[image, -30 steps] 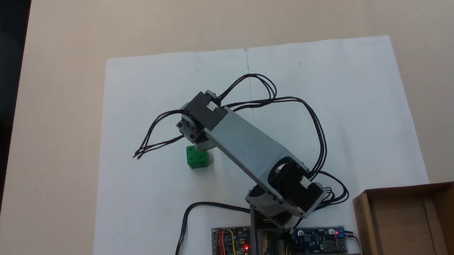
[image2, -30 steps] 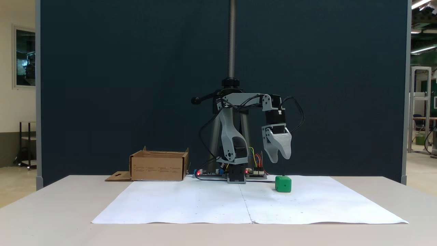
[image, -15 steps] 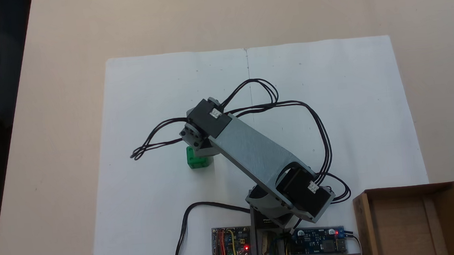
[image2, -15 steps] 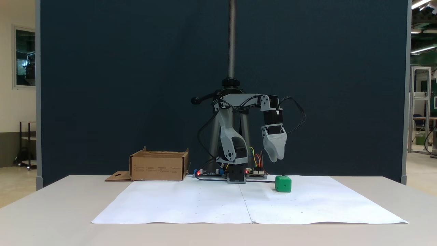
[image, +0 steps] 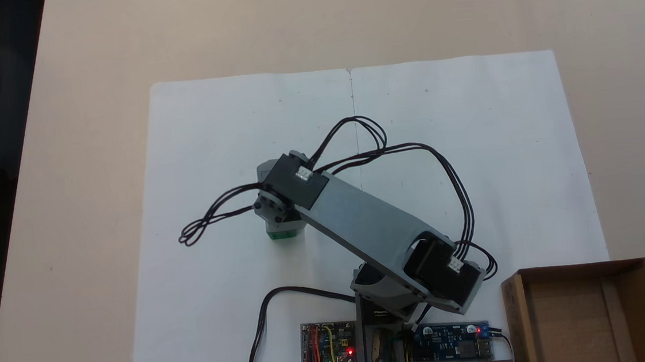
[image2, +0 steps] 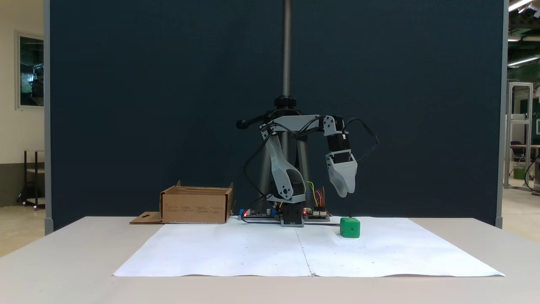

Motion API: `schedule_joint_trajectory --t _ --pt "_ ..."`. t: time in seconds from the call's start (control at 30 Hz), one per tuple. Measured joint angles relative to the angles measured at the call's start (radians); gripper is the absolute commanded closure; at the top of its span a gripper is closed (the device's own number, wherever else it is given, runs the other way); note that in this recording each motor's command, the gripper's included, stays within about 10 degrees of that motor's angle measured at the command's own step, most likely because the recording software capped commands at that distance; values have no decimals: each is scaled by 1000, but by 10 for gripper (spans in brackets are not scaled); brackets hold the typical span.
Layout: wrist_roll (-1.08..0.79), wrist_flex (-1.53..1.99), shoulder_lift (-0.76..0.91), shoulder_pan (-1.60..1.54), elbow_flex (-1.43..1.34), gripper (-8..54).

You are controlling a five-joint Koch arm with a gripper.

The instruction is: Grasp a green dice and put it in the bin.

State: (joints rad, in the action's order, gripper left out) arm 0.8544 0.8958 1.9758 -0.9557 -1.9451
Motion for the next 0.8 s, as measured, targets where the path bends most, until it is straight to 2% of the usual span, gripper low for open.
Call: schedule_joint_trajectory --t 0.2,0.47,0.8 --pt "0 -127 112 -3 -229 33" --pt "0 -233 221 12 -353 33" --pt "0 -264 218 17 -383 49"
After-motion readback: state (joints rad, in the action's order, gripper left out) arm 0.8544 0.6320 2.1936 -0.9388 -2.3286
